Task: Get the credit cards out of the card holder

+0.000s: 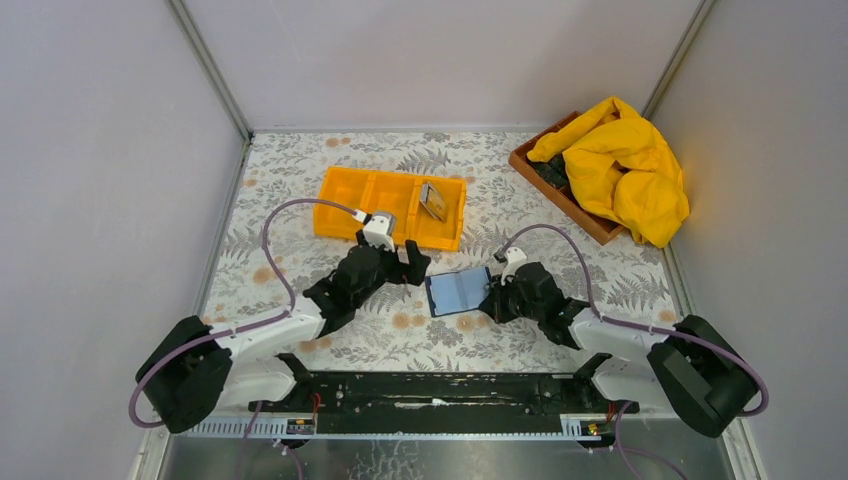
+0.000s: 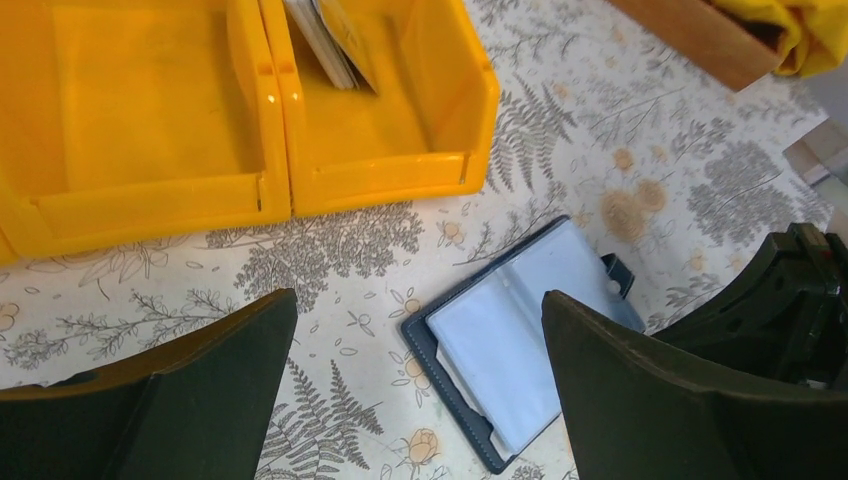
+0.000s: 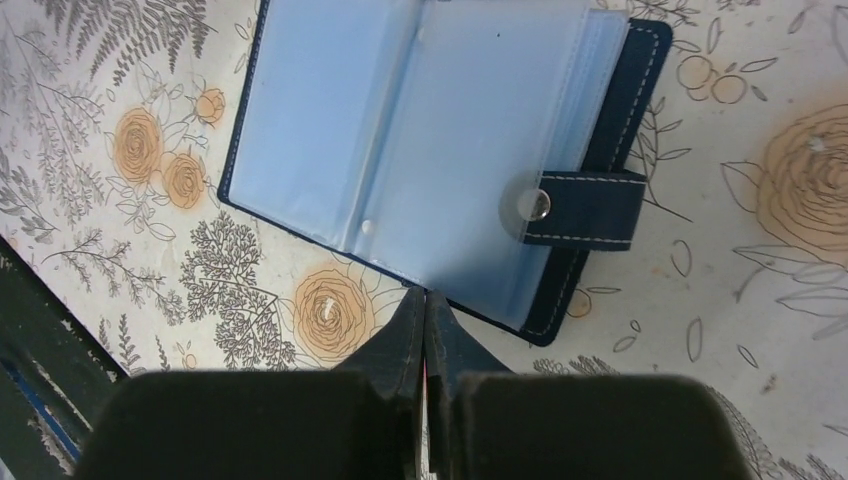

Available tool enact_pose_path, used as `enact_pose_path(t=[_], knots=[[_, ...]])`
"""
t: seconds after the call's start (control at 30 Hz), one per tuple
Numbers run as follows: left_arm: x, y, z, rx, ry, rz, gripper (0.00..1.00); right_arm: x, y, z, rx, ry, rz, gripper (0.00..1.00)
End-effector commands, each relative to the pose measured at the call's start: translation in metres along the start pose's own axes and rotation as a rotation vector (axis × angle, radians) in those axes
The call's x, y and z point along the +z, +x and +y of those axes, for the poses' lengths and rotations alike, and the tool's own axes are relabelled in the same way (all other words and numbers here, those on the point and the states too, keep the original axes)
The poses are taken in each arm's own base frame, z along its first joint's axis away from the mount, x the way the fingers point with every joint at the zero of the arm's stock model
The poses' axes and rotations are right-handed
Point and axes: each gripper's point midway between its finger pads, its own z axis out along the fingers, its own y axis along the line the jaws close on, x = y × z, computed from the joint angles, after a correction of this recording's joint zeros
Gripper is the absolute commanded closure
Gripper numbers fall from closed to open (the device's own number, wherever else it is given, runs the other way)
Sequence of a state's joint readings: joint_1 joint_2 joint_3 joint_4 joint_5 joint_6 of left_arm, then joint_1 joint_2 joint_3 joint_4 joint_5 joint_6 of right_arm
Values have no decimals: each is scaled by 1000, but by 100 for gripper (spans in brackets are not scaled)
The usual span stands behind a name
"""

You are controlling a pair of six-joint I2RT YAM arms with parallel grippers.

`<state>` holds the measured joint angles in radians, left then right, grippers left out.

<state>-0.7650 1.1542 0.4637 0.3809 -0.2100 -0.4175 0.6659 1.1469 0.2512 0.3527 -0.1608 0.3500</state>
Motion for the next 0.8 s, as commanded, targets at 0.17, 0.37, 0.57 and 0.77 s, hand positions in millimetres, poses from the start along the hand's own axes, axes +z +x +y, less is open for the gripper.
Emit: enact_pose_path(t=[0.17,0.37,0.57,0.77], knots=[[15,-8,6,10,-50,-54,3,13,-21,2,-3,32,-13,82],[16,-6,12,9,-77,-63,3,12,-25,-21,20,168,-30,71],[15,-7,18,-16,-112,-70,3,-6,-42,-13,4,121,-161,68],[7,-15,29,-45,-170,-117,3,-21,-55,-21,6,169,-268,51]])
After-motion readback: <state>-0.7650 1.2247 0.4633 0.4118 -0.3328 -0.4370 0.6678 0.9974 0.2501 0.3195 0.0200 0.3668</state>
